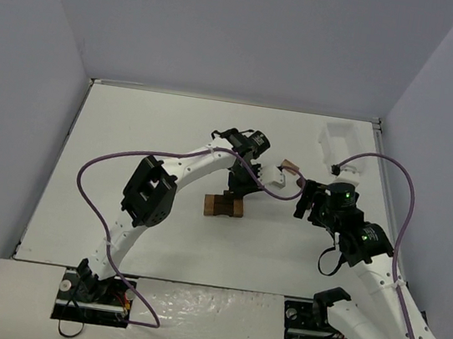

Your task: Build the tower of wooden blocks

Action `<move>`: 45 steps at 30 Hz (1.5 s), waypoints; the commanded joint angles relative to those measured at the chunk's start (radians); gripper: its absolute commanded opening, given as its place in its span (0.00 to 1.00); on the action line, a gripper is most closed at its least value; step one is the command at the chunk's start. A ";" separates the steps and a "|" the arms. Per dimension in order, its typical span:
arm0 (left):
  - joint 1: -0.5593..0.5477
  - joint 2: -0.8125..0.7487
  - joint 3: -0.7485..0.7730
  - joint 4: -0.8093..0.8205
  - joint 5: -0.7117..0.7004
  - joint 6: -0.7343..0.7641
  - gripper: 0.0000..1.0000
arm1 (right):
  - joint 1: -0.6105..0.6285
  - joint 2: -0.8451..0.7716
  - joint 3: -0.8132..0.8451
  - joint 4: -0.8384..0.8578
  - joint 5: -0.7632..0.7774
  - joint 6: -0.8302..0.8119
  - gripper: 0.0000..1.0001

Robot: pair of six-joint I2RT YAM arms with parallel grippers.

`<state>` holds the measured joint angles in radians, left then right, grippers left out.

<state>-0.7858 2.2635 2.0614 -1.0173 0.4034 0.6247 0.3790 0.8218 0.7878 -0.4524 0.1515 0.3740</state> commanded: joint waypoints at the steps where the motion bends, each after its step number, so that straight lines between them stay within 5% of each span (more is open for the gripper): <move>1: -0.016 -0.029 0.055 -0.010 0.010 -0.002 0.00 | -0.002 -0.018 0.060 -0.029 0.006 0.032 0.81; 45: -0.042 0.016 0.082 -0.066 -0.092 -0.014 0.01 | -0.002 -0.024 0.087 -0.110 0.043 0.038 0.86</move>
<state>-0.8171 2.2918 2.0966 -1.0526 0.3250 0.6167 0.3790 0.8000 0.8391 -0.5735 0.1684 0.4008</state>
